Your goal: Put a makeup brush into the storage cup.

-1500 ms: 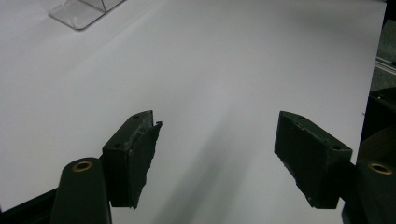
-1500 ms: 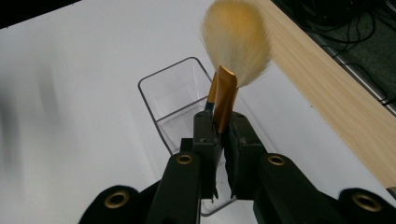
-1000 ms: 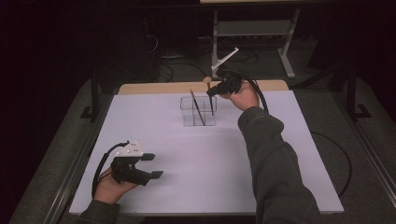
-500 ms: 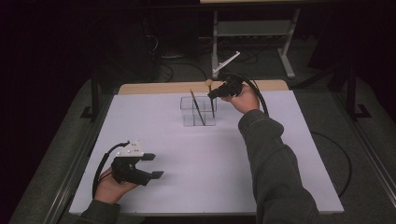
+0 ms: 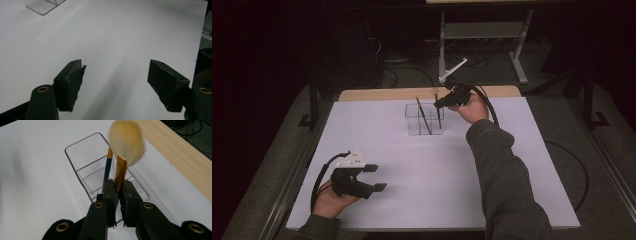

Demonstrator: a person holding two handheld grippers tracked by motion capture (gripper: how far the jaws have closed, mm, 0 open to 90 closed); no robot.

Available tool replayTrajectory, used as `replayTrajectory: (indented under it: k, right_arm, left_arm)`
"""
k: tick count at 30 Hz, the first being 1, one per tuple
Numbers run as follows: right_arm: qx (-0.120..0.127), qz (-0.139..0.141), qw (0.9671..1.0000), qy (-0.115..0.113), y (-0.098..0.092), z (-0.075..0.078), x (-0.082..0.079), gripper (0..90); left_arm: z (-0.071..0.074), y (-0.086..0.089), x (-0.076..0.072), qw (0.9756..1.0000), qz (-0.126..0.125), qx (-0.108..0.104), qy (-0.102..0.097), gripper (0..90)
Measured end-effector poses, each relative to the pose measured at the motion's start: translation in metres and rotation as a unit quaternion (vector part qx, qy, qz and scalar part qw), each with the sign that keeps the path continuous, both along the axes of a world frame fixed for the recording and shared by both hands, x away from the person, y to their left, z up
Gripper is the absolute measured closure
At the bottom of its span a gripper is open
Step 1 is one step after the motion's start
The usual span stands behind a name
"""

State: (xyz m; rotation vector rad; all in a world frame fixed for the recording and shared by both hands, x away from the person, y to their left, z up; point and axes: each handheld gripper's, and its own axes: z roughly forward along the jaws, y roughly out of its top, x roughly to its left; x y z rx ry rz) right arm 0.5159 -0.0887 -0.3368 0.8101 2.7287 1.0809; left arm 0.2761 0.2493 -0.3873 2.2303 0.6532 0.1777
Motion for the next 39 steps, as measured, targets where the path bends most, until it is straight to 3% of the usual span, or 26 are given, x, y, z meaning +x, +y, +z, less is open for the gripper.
replayTrajectory:
  k: [18,23,35,39]
  right_arm:
    - [-0.01,-0.001,0.9998,0.019,0.001,-0.012,-0.001,81.3]
    - [-0.014,-0.007,0.9996,0.022,0.001,-0.013,-0.002,76.1]
    - [-0.002,-0.004,0.9999,0.012,-0.002,-0.008,-0.007,73.9]
    - [0.002,-0.003,1.0,0.007,-0.006,-0.008,-0.009,72.5]
  left_arm:
    - [-0.001,-0.001,0.001,1.0,-0.003,0.001,-0.002,27.5]
    - [-0.001,-0.002,0.001,1.0,-0.004,0.0,-0.001,27.5]
    - [0.0,-0.001,0.001,1.0,-0.005,0.0,-0.006,27.5]
    - [-0.002,-0.001,0.002,1.0,-0.001,0.001,0.002,27.4]
